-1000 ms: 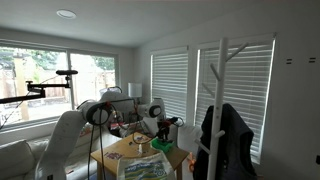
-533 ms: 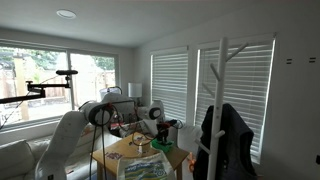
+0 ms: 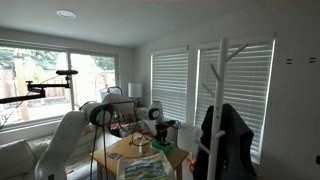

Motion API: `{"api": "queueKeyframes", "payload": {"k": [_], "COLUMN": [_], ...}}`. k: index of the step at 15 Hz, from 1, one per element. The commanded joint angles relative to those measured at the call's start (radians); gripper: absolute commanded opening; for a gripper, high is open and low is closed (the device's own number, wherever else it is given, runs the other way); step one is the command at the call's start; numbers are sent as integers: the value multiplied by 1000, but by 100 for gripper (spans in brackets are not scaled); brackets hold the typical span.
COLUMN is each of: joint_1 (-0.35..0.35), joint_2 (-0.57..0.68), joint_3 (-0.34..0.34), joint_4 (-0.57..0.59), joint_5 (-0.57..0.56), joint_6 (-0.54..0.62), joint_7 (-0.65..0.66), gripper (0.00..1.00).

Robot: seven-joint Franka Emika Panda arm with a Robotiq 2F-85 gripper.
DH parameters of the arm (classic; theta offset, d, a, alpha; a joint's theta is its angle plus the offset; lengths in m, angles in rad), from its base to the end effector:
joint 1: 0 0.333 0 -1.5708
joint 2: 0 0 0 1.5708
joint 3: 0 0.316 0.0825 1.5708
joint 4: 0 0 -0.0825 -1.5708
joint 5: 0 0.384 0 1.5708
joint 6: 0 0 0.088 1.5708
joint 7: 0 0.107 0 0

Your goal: Put the black remote in the green lunchbox

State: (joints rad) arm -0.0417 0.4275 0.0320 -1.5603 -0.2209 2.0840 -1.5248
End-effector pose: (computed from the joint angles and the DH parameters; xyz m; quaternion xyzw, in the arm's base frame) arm 0.6887 -0.0206 0.4093 0.6890 0.7173 -0.0293 0.0996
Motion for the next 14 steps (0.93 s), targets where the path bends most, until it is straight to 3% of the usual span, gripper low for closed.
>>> {"api": "queueKeyframes", "payload": {"k": [1,5,13,14], "joint_1": [7,7,-30,-15], "joint_2": [11,-27,-206,-146], "joint_3": [0,0,-5,-5], "joint_4": [22,-8,-152,-69], "joint_5": [-15,-14,47,28], "joint_6": [-13,16,196,138], "joint_7": [1,10,-1,1], "gripper": [74,99,100,100]}}
